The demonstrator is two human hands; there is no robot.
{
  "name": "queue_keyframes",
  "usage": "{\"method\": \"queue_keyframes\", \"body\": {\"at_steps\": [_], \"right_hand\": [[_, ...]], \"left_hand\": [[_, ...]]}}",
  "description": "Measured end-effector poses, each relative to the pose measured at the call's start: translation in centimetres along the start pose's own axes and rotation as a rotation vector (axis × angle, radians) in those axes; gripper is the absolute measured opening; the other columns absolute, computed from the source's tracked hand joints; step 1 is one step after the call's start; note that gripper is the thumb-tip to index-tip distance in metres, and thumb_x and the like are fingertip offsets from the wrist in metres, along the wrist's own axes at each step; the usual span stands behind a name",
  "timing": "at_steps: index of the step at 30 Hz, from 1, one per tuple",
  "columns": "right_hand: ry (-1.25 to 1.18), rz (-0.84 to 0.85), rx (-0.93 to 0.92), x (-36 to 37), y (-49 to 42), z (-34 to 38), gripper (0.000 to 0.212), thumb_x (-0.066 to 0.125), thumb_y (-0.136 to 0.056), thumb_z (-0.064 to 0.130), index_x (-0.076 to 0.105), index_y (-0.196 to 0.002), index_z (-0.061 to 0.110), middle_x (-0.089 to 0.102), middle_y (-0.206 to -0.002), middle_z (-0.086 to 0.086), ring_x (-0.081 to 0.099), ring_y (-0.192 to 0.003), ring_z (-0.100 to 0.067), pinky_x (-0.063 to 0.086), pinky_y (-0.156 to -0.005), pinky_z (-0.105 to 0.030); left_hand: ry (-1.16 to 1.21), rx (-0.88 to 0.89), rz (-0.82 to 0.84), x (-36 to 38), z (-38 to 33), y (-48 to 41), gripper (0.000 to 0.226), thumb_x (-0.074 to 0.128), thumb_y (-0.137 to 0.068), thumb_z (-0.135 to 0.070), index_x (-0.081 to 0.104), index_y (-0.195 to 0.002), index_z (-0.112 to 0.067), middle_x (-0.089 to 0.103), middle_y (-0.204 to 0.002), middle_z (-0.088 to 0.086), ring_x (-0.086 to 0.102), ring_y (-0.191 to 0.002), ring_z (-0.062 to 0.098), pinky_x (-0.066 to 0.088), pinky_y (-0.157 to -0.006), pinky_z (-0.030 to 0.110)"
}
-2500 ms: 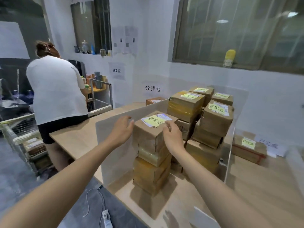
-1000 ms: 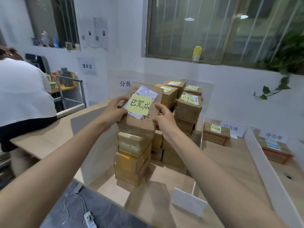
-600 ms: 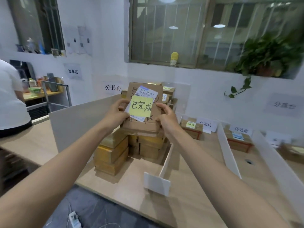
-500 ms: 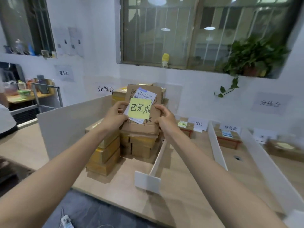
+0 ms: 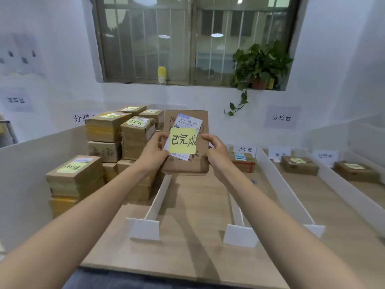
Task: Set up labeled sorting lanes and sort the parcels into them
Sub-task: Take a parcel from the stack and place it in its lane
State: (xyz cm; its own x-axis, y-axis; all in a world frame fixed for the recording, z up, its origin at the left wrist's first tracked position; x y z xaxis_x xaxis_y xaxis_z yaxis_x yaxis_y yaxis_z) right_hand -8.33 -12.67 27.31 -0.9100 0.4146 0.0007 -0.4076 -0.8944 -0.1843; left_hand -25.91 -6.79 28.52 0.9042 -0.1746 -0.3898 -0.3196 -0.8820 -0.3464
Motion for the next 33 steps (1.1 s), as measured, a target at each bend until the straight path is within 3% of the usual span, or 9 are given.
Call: {"method": "queue_keyframes", "body": {"at_steps": [6,11,13,16,19,23,28,31,33], "right_hand": [[0.021,-0.064,0.028,-4.3,-0.5,-1.3,0.061,0.034,-0.076,-0.017,0.056,-0.112,0.028,0.056,-0.124,0.000,0.054,-0.077,-0.014,0.040,-0.046,-0.017],[0.020,-0.120,0.041,-6.4,-2.6,-3.1,0.061,0.032,-0.075,-0.016,0.057,-0.106,0.030,0.058,-0.125,0.001,0.058,-0.084,-0.017,0.040,-0.052,-0.023],[0.043,-0.131,0.048,-7.1,-3.8,-3.7,0.061,0.033,-0.076,-0.017,0.057,-0.109,0.028,0.057,-0.124,0.002,0.057,-0.084,-0.018,0.040,-0.054,-0.023],[0.066,-0.143,0.058,-7.9,-6.1,-4.7,0.061,0.035,-0.076,-0.017,0.056,-0.111,0.028,0.056,-0.124,0.001,0.056,-0.079,-0.015,0.041,-0.054,-0.022],[0.074,-0.155,0.058,-8.3,-9.5,-5.8,0.062,0.036,-0.075,-0.017,0.057,-0.107,0.031,0.055,-0.128,0.001,0.054,-0.082,-0.017,0.039,-0.044,-0.017],[0.085,-0.161,0.066,-8.5,-14.9,-7.1,0.061,0.037,-0.075,-0.016,0.057,-0.098,0.037,0.055,-0.131,0.002,0.060,-0.100,-0.023,0.043,-0.052,-0.022],[0.066,-0.167,0.087,-8.6,-21.8,-9.5,0.061,0.040,-0.071,-0.014,0.058,-0.100,0.037,0.057,-0.127,0.002,0.059,-0.101,-0.022,0.044,-0.060,-0.027],[0.058,-0.176,0.119,-8.4,-25.2,-10.8,0.061,0.038,-0.074,-0.018,0.056,-0.111,0.026,0.056,-0.123,0.001,0.056,-0.084,-0.017,0.040,-0.053,-0.020],[0.064,-0.177,0.133,-8.3,-27.5,-12.0,0.060,0.037,-0.075,-0.019,0.055,-0.114,0.023,0.055,-0.126,0.001,0.058,-0.092,-0.018,0.039,-0.049,-0.014]], "left_hand": [[0.008,0.010,0.076,4.5,-0.2,-1.8,0.039,0.054,-0.092,-0.002,0.044,-0.124,-0.020,0.053,-0.102,-0.007,0.051,-0.088,-0.003,0.044,-0.058,0.010],[-0.002,0.021,0.117,7.6,0.8,-4.1,0.040,0.054,-0.091,-0.001,0.043,-0.126,-0.016,0.052,-0.103,-0.009,0.049,-0.096,0.006,0.041,-0.062,0.009],[0.011,-0.003,0.134,8.7,1.7,-5.4,0.040,0.055,-0.090,-0.003,0.044,-0.125,-0.020,0.056,-0.103,-0.007,0.054,-0.095,0.009,0.047,-0.067,0.015],[0.006,-0.017,0.143,10.0,3.2,-8.0,0.042,0.058,-0.088,-0.008,0.046,-0.122,-0.029,0.061,-0.112,0.002,0.061,-0.103,0.018,0.053,-0.087,0.039],[0.011,-0.027,0.172,11.4,4.2,-11.1,0.043,0.058,-0.089,-0.007,0.044,-0.125,-0.026,0.060,-0.113,0.007,0.061,-0.102,0.021,0.053,-0.087,0.039],[0.025,-0.041,0.177,13.2,5.8,-15.8,0.043,0.058,-0.090,-0.005,0.043,-0.125,-0.025,0.057,-0.106,0.003,0.059,-0.099,0.020,0.053,-0.087,0.044],[0.026,-0.065,0.192,15.0,8.8,-22.5,0.044,0.051,-0.090,0.001,0.043,-0.126,-0.023,0.052,-0.105,0.000,0.053,-0.098,0.017,0.047,-0.072,0.025],[0.016,-0.096,0.207,16.0,10.9,-25.8,0.042,0.056,-0.088,-0.007,0.044,-0.118,-0.034,0.058,-0.110,-0.001,0.059,-0.102,0.020,0.052,-0.086,0.041],[0.016,-0.113,0.206,16.8,12.2,-27.7,0.039,0.056,-0.089,-0.009,0.045,-0.118,-0.032,0.058,-0.109,-0.002,0.060,-0.100,0.020,0.054,-0.076,0.040]]}}
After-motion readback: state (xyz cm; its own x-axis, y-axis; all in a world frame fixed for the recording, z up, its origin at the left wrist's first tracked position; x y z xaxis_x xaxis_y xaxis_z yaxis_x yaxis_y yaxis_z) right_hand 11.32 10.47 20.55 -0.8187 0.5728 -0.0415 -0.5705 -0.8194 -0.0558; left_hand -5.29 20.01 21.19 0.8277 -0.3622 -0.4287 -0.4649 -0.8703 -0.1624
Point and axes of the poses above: each hand's wrist, its own y-axis away from the middle knuckle, its own x-axis out of the palm, z = x × y, the point moved 6 cm from there along -y, towards the middle knuckle
